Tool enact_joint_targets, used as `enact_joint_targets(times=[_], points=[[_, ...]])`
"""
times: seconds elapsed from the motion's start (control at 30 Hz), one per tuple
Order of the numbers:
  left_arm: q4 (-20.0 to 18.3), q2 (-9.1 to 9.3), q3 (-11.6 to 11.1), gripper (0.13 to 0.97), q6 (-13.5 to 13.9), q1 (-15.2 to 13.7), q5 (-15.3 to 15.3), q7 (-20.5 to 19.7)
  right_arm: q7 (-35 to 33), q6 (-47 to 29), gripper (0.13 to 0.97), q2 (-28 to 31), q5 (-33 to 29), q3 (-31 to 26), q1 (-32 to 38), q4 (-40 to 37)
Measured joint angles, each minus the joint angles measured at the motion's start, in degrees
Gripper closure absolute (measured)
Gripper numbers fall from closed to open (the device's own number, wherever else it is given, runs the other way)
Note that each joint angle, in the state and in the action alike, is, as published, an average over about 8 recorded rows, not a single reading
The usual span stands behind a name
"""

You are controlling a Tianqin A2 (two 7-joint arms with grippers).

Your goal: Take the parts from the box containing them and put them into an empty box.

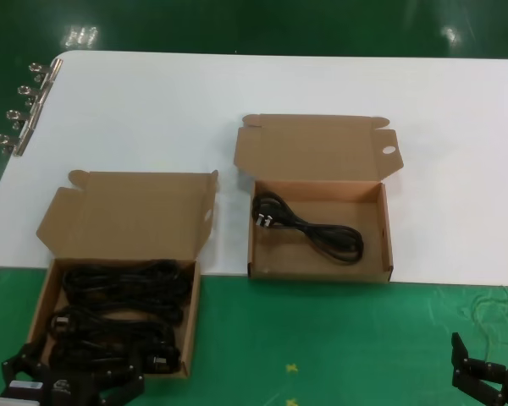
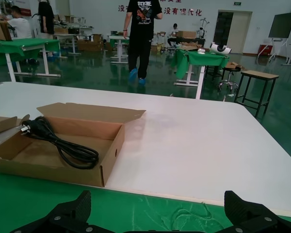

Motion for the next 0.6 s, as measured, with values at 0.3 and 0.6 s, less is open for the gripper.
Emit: enact_joint_targets(times=[0.3, 0.6], points=[[-0.58, -0.12, -0.45, 0.132, -0.27, 0.61, 0.11, -0.33, 0.0, 0.0, 0.129, 0.0, 0.0, 0.0, 0.0, 0.0], [-1.16, -0.24, -0.89, 0.132, -0.55, 1.22, 0.23, -0.67, 0.0, 0.0, 0.129, 0.0, 0.0, 0.0, 0.0, 0.0]])
